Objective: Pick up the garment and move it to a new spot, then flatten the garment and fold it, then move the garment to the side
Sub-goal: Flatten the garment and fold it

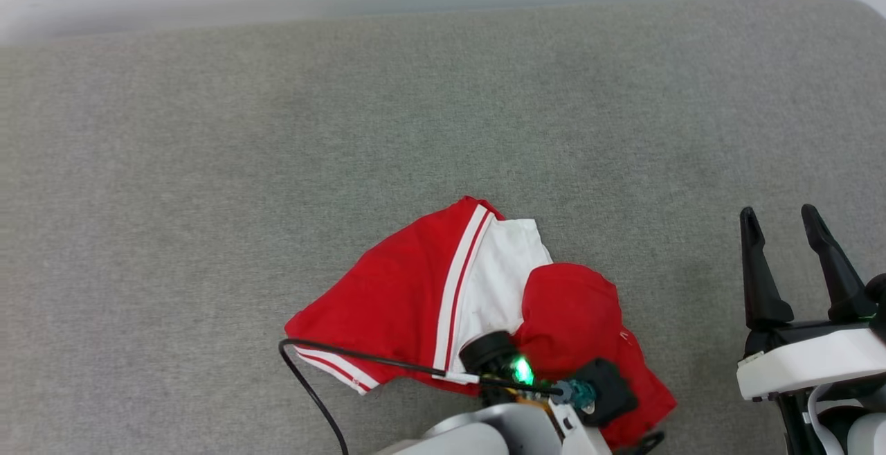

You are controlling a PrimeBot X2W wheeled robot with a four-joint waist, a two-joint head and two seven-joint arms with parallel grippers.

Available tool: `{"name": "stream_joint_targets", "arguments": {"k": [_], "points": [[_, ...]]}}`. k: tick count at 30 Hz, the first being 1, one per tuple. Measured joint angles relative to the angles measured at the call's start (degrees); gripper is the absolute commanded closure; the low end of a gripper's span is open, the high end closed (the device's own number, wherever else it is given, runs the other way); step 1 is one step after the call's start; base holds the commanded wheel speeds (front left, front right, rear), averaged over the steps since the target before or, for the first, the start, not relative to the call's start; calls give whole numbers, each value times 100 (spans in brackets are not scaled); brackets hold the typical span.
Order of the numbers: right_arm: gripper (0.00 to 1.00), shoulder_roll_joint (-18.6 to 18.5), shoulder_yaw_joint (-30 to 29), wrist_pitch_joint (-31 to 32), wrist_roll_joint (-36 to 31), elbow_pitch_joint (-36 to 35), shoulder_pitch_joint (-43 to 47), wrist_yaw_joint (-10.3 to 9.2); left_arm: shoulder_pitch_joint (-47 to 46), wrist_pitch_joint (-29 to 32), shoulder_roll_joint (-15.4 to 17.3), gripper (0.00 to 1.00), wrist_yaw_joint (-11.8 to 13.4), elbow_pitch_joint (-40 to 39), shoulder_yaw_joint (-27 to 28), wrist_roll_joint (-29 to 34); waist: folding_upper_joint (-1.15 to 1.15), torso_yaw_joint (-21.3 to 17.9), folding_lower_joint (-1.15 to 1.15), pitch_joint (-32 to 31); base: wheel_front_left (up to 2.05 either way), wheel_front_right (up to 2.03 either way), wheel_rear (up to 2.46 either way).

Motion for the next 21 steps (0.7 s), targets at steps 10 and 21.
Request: {"name": "stream_joint_targets", "arguments": {"k": [10, 21], "points": [[0, 0, -29, 147, -130, -49, 138, 0, 117, -1769, 42, 0, 766, -548, 1131, -27, 0, 260, 0, -541, 0, 0, 0], [0, -1, -31, 324, -182, -172, 400, 0, 793, -2691, 792, 0, 1890, -662, 2781, -379, 0, 503, -1, -909, 0, 0, 0]]}}
